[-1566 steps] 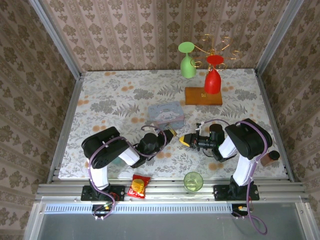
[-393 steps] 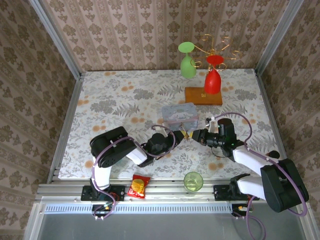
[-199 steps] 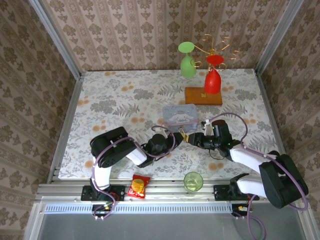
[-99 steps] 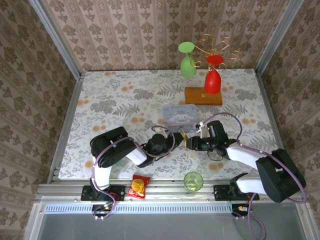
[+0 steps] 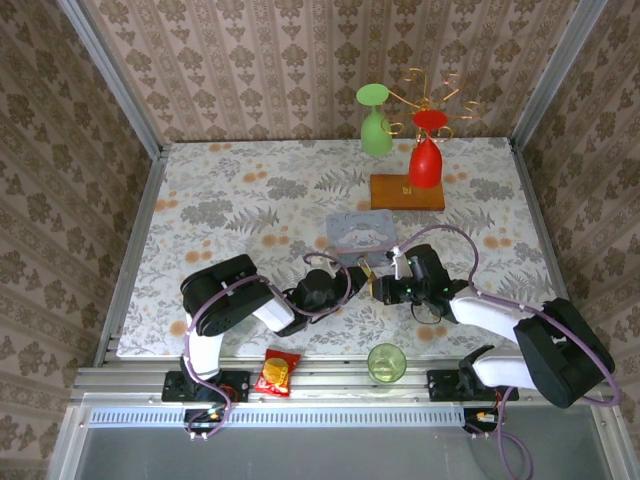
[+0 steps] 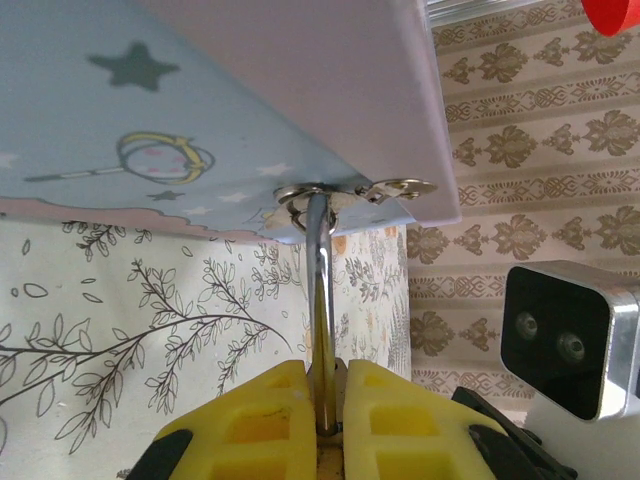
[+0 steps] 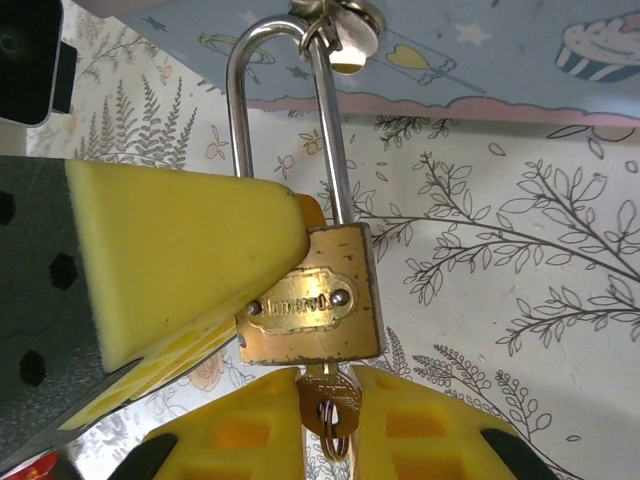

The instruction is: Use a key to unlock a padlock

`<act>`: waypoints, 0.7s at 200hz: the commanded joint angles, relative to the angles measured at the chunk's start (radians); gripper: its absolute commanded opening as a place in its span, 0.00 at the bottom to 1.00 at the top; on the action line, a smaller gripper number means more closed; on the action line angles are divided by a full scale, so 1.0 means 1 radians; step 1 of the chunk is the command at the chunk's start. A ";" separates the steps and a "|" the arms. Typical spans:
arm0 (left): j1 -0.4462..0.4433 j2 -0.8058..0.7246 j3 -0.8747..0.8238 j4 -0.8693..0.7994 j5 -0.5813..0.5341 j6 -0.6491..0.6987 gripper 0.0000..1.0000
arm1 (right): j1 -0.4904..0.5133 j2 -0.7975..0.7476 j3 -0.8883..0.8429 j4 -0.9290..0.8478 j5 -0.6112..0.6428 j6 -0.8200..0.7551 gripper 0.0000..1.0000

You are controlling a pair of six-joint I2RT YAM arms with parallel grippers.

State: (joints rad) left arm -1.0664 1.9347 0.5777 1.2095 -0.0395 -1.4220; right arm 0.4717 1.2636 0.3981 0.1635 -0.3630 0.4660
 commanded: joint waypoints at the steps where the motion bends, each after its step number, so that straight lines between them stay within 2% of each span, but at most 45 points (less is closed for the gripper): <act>1: -0.015 -0.042 0.014 0.099 0.025 -0.013 0.00 | 0.004 -0.029 0.009 -0.036 0.196 -0.030 0.23; 11: -0.013 -0.043 0.011 0.099 0.027 -0.013 0.00 | 0.004 -0.028 0.012 -0.043 0.191 -0.032 0.48; 23: -0.011 -0.049 0.003 0.099 0.020 -0.013 0.00 | 0.002 -0.020 0.030 -0.068 0.155 -0.028 0.53; 52: -0.002 -0.060 -0.018 0.098 0.008 -0.009 0.00 | 0.001 -0.048 0.042 -0.110 0.161 0.013 0.50; 98: 0.001 -0.062 -0.021 0.097 0.011 -0.006 0.00 | 0.029 -0.102 0.071 -0.216 0.263 -0.023 0.37; 140: 0.002 -0.068 -0.030 0.097 0.007 0.000 0.00 | 0.061 -0.104 0.084 -0.214 0.261 -0.031 0.38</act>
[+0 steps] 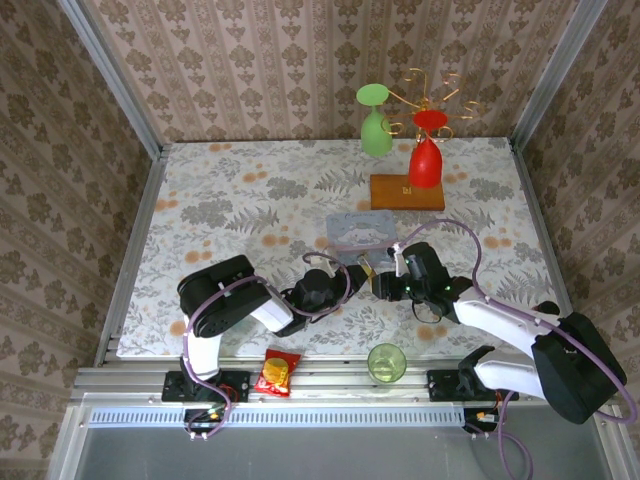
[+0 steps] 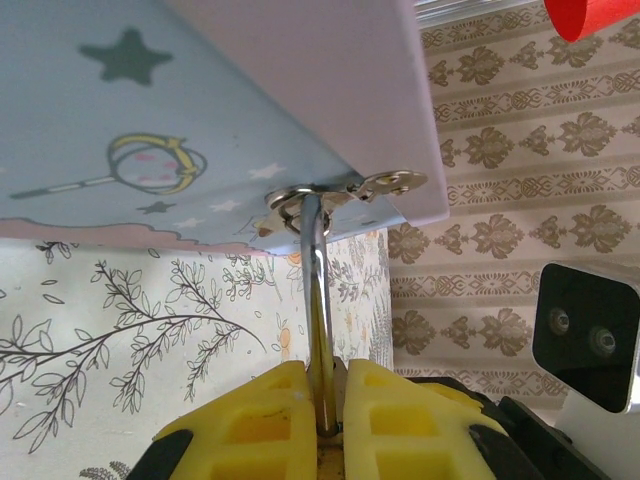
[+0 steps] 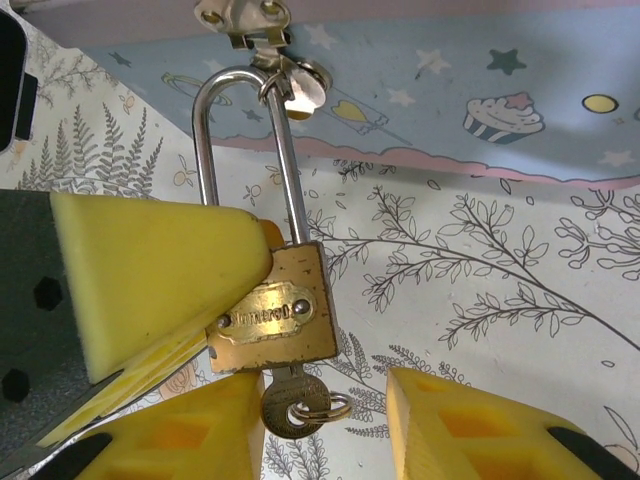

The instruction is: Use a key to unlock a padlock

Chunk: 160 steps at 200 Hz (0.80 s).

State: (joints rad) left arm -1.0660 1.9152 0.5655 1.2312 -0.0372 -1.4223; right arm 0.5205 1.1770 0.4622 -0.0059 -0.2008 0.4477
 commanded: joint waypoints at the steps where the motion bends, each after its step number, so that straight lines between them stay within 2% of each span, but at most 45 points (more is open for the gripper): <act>1: 0.001 -0.048 -0.018 0.076 0.005 0.001 0.00 | 0.014 -0.018 0.019 -0.045 0.101 -0.013 0.38; 52: 0.000 -0.060 -0.016 0.076 0.011 -0.003 0.00 | 0.087 -0.033 0.046 -0.107 0.282 -0.080 0.42; 68: 0.000 -0.066 -0.015 0.076 0.016 -0.004 0.00 | 0.116 -0.022 0.056 -0.105 0.286 -0.110 0.44; 84: -0.001 -0.076 -0.019 0.074 0.012 0.000 0.00 | 0.118 -0.029 0.050 -0.081 0.239 -0.114 0.45; 98: -0.001 -0.082 -0.026 0.075 0.008 -0.002 0.00 | 0.123 -0.041 0.041 -0.074 0.246 -0.115 0.43; 137: -0.013 -0.106 -0.014 0.075 0.019 -0.006 0.00 | 0.188 -0.036 0.064 -0.096 0.372 -0.181 0.38; 160: -0.024 -0.116 -0.010 0.073 0.027 -0.017 0.00 | 0.203 -0.019 0.070 -0.071 0.386 -0.205 0.32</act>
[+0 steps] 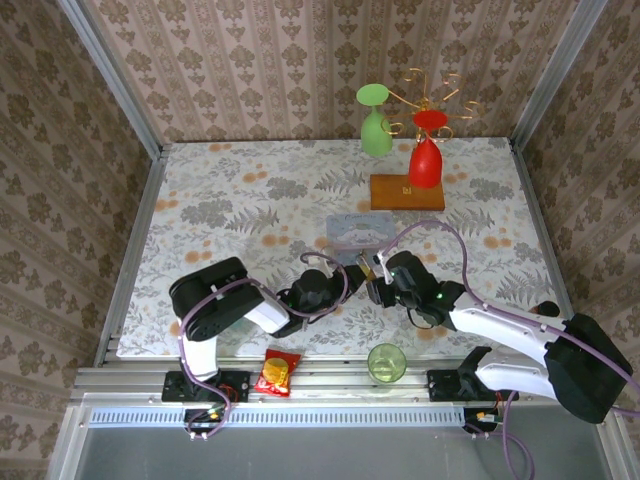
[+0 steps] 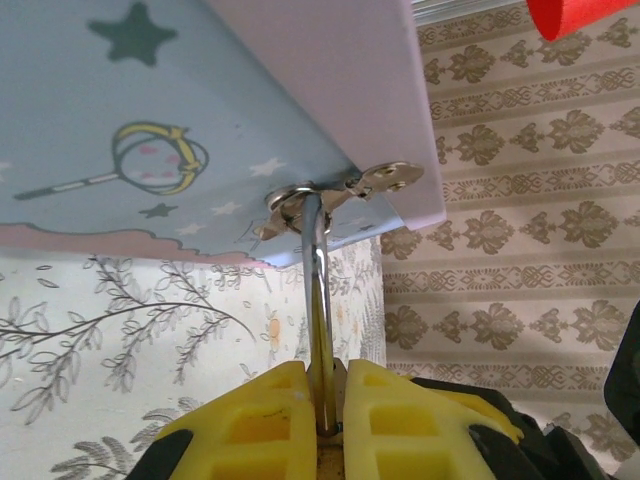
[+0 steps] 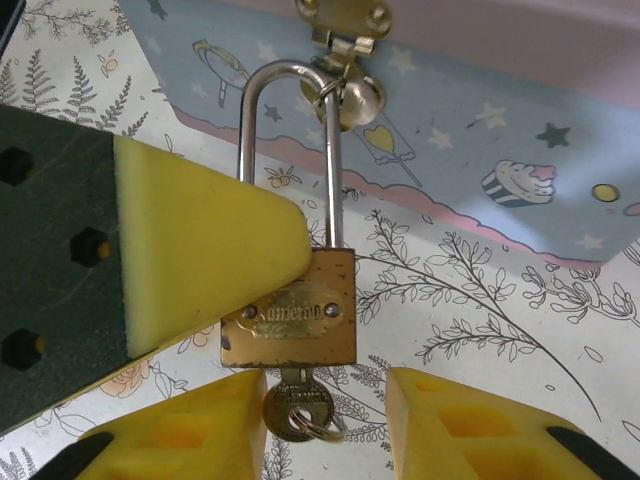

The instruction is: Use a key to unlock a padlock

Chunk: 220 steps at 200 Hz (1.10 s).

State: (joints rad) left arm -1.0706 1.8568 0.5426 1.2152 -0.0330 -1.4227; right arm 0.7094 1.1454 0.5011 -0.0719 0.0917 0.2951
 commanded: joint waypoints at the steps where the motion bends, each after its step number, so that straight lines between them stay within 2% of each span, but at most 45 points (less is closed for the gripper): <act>1: -0.019 -0.058 0.013 0.089 0.023 -0.017 0.00 | 0.015 0.013 0.031 -0.002 0.093 -0.053 0.32; 49: -0.029 -0.034 -0.007 0.091 0.014 -0.031 0.00 | 0.042 0.002 0.030 0.044 0.065 -0.057 0.15; 64: -0.028 -0.027 -0.013 0.090 0.011 -0.031 0.00 | 0.040 0.008 0.029 0.041 0.031 -0.041 0.14; 88: -0.026 -0.006 -0.018 0.090 0.010 -0.025 0.00 | 0.005 0.039 -0.001 0.078 -0.102 0.027 0.12; 123: -0.018 0.057 -0.023 0.093 0.016 -0.052 0.00 | -0.061 0.069 -0.107 0.272 -0.309 0.194 0.12; 183: -0.008 0.101 -0.019 0.092 0.028 -0.038 0.00 | -0.108 0.124 -0.154 0.387 -0.420 0.317 0.10; 208: 0.001 0.124 -0.031 0.090 0.018 -0.023 0.11 | -0.155 0.164 -0.159 0.390 -0.460 0.357 0.09; 220: 0.009 0.130 -0.036 0.088 0.021 -0.009 0.11 | -0.158 0.174 -0.170 0.423 -0.477 0.369 0.09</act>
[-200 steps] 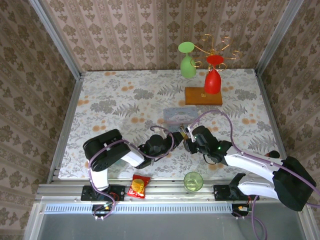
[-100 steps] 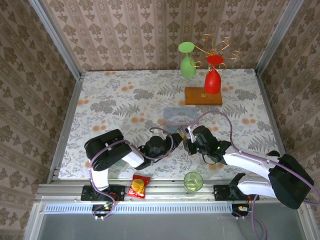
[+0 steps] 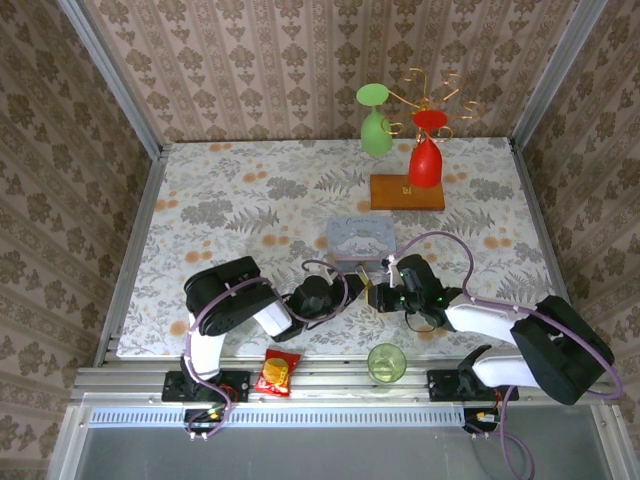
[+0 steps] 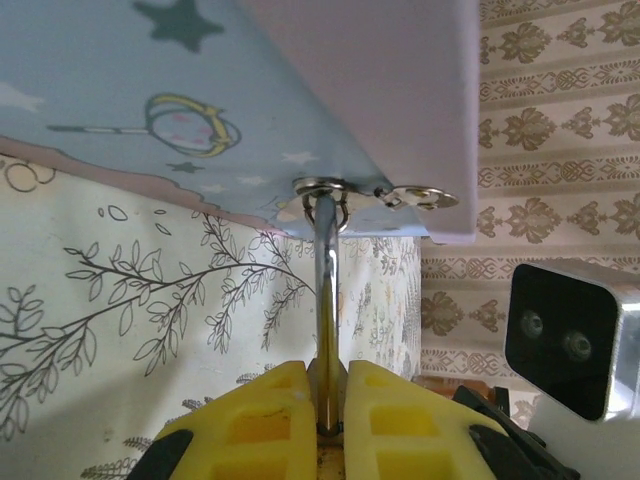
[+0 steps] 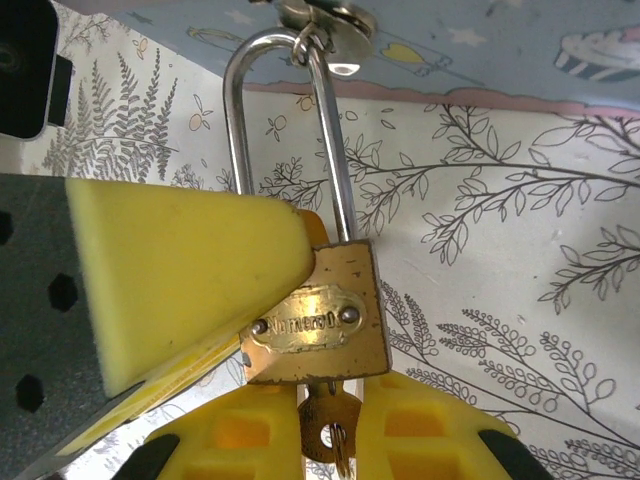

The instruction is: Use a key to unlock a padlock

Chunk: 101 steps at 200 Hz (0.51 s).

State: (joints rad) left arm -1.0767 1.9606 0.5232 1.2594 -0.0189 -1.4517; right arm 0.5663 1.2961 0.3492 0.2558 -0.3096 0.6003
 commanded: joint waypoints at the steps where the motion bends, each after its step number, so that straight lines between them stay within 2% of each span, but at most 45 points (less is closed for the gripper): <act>1: 0.016 0.027 -0.017 0.044 0.007 0.021 0.11 | -0.016 0.024 -0.019 0.097 -0.077 0.064 0.09; 17: 0.024 0.036 -0.025 0.043 0.014 0.029 0.13 | -0.016 0.023 -0.028 0.113 -0.087 0.075 0.09; 38: 0.028 0.031 -0.049 0.042 -0.004 0.050 0.27 | -0.019 0.004 -0.045 0.134 -0.090 0.099 0.09; 61: 0.038 0.016 -0.066 0.038 -0.016 0.074 0.32 | -0.021 0.000 -0.057 0.150 -0.089 0.116 0.09; 101: 0.048 -0.018 -0.070 -0.056 -0.031 0.137 0.31 | -0.058 0.044 -0.104 0.285 -0.151 0.186 0.09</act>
State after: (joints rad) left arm -1.0454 1.9713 0.4778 1.3128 -0.0051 -1.3830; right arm 0.5316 1.3212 0.2794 0.4198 -0.4026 0.7204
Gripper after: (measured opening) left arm 0.318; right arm 0.143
